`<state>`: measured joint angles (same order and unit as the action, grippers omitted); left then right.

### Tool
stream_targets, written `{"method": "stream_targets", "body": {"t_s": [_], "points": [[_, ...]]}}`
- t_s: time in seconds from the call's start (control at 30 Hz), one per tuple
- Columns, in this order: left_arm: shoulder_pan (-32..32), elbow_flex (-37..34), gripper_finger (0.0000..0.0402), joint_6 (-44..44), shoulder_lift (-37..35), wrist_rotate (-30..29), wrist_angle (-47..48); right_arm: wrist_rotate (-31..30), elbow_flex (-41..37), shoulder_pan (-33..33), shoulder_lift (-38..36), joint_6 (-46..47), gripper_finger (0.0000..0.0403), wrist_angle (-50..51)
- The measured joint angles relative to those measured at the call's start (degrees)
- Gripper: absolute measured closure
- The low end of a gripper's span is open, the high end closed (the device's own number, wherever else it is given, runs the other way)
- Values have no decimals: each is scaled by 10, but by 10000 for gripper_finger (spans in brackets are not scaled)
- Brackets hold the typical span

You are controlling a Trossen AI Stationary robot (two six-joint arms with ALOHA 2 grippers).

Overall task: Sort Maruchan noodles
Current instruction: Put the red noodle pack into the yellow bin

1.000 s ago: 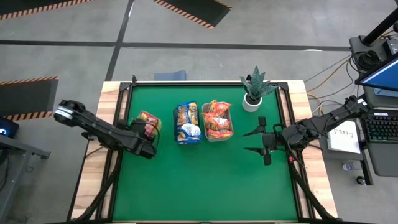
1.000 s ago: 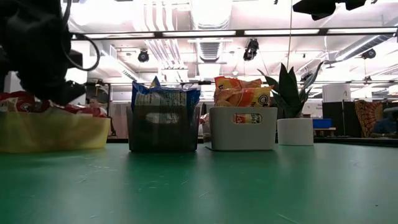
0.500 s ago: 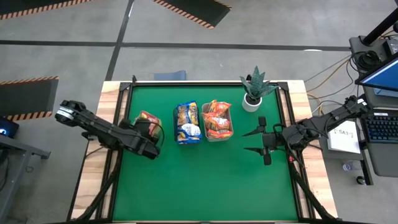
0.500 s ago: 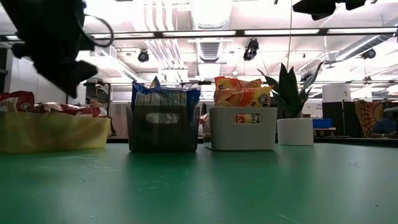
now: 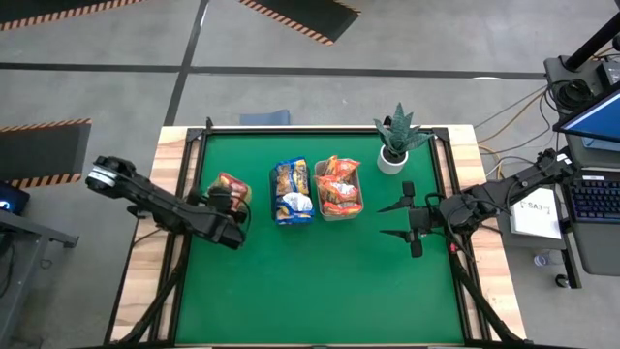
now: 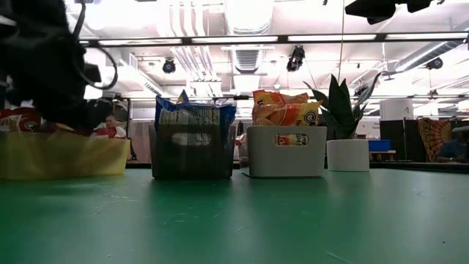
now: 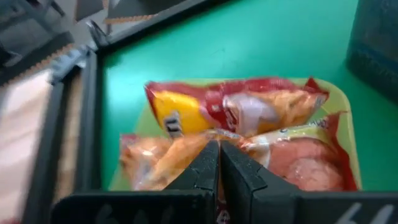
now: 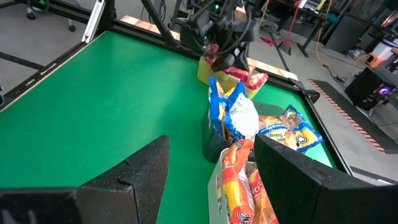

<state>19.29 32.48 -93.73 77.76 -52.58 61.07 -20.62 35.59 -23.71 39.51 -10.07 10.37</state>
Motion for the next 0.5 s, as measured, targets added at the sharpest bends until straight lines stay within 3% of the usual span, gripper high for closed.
{"method": "stream_targets", "body": {"t_s": [0.13,0.27,0.5], "points": [[0,-53,401,0,-1,-18,-93,0,0,0,0,0,179,0],[0,-63,401,0,-2,-15,-105,0,0,0,0,0,179,0],[0,17,401,70,-1,5,-29,-4,0,0,0,0,179,0]]}}
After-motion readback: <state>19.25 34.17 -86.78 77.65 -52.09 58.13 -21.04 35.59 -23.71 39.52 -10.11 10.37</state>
